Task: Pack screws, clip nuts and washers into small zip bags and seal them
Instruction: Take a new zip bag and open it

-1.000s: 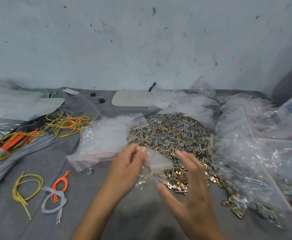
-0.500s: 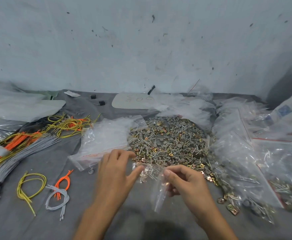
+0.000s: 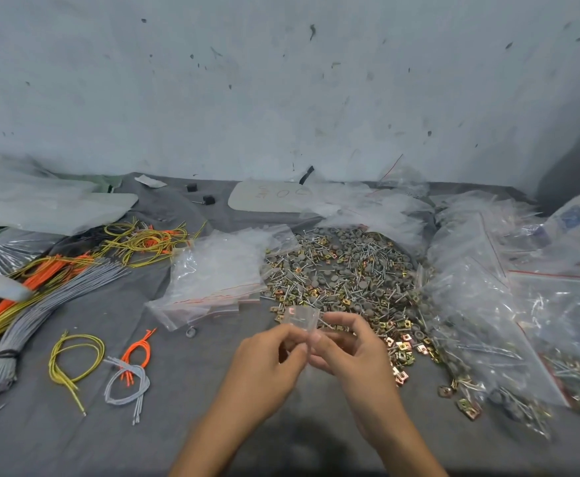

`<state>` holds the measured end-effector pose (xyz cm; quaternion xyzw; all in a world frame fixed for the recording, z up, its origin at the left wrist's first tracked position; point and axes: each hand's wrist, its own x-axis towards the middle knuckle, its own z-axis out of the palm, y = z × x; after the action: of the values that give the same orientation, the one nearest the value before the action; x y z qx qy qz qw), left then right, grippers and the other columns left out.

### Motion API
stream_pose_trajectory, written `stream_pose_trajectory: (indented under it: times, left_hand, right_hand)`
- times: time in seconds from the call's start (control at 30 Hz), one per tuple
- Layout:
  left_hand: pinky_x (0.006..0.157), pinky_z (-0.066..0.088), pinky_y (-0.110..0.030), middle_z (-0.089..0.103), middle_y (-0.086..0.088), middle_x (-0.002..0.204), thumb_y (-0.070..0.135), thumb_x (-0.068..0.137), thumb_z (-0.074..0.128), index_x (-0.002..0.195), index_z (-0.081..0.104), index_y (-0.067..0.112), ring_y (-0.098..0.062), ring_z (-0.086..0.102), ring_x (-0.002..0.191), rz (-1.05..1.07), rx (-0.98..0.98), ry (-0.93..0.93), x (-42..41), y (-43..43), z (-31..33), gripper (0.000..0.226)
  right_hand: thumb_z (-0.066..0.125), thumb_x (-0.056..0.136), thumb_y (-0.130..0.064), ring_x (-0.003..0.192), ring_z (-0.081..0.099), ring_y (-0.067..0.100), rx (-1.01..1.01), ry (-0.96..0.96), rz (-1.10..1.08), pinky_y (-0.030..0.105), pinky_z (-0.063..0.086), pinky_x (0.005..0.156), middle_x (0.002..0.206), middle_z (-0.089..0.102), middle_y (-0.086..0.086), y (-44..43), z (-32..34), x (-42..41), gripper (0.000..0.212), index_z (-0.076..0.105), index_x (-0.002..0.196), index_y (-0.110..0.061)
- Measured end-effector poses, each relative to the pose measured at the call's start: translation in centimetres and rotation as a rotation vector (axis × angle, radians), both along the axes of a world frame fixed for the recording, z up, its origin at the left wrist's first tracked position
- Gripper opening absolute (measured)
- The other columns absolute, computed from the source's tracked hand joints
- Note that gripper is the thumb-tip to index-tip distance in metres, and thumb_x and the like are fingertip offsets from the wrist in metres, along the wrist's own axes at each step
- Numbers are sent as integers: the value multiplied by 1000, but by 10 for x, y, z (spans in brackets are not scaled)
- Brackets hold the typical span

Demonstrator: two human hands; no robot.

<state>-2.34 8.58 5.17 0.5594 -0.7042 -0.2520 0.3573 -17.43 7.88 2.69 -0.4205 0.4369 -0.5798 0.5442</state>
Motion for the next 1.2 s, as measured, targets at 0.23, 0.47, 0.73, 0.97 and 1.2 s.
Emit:
stream_pose_trajectory:
  times: [0.23, 0.47, 0.73, 0.97, 1.2]
  left_hand:
    - [66, 50, -33, 65, 14, 69, 35, 80, 58, 80, 59, 24, -4, 58, 63, 35, 21, -50, -5, 5, -4, 11]
    - [69, 46, -44, 61, 6, 74, 28, 97, 50, 101, 33, 33, -29, 63, 76, 142, -93, -174, 3, 6, -10, 18]
    - [66, 47, -39, 72, 3, 82, 27, 94, 50, 123, 48, 45, -28, 67, 81, 178, -244, -218, 6, 14, -9, 34]
    - [74, 57, -39, 76, 10, 101, 28, 85, 50, 127, 62, 48, -23, 71, 87, 35, -263, -193, 8, 17, -14, 48]
    - [55, 55, -29, 77, 9, 88, 27, 85, 48, 121, 71, 34, -14, 70, 69, 88, -470, -189, 13, 18, -25, 43]
  right_hand:
    - [85, 81, -20, 87, 75, 27, -50, 61, -2, 33, 61, 71, 90, 75, 12, 7, -2, 9, 22, 68, 94, -26]
    - [67, 96, -10, 71, 71, 16, -287, 412, -92, 34, 62, 67, 78, 70, 3, 12, -11, -2, 27, 54, 82, -29]
    - [49, 99, -10, 87, 58, 10, -547, 1091, 44, 26, 49, 76, 106, 55, -7, 23, -21, -3, 36, 62, 122, -35]
    - [49, 101, -22, 92, 59, 11, -335, 850, 184, 33, 44, 79, 101, 64, -3, 20, -21, 17, 15, 58, 113, -22]
    - [46, 100, -12, 130, 46, 1, -320, 689, 284, 16, 33, 111, 137, 54, -3, 15, -18, 31, 43, 54, 140, -24]
